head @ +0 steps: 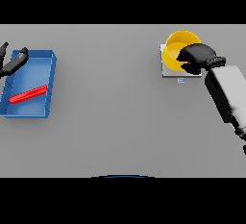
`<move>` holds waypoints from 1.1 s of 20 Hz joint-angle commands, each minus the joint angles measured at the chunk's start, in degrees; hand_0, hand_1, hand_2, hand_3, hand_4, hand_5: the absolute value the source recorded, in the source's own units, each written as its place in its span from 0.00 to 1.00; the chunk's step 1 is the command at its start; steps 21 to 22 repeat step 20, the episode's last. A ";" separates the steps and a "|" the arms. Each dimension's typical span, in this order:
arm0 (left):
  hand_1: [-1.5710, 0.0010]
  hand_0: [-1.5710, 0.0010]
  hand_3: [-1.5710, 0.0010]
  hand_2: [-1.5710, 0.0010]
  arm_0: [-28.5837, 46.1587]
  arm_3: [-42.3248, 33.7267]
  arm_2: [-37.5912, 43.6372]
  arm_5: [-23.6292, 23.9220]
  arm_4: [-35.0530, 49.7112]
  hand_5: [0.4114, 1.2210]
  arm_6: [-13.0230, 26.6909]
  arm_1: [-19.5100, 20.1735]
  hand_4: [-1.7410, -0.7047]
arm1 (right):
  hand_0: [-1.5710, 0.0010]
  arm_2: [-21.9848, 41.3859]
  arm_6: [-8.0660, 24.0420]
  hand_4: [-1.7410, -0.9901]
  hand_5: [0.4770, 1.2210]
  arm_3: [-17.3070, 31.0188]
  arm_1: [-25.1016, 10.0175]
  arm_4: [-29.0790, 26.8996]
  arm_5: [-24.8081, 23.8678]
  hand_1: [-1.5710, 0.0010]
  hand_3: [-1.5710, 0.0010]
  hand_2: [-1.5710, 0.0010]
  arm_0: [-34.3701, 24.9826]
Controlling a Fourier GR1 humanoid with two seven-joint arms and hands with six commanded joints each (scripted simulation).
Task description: Pick up the red beaker and tilt it to pour out 1 green nut into yellow bowl. Pick up the yellow bowl and place it on the metallic measuring scale.
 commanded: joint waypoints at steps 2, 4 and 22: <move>1.00 1.00 1.00 1.00 -0.30 1.29 0.21 -0.81 0.07 0.37 -1.07 -0.36 0.98 | 0.11 -0.02 -0.76 0.00 1.00 0.84 0.23 -0.04 0.04 0.00 0.09 0.12 -0.10; 1.00 1.00 1.00 1.00 -0.49 1.22 0.17 -1.09 0.13 0.38 -1.04 -0.38 0.98 | 0.15 -0.42 -1.31 0.00 1.00 2.36 0.08 -0.05 0.29 0.07 0.24 0.09 -0.86; 1.00 1.00 1.00 1.00 -1.35 1.68 -0.12 -0.38 -0.43 0.35 -0.72 -1.36 0.99 | 0.97 0.13 -0.75 0.44 0.38 3.71 -0.48 0.50 3.81 0.96 0.83 0.93 -1.39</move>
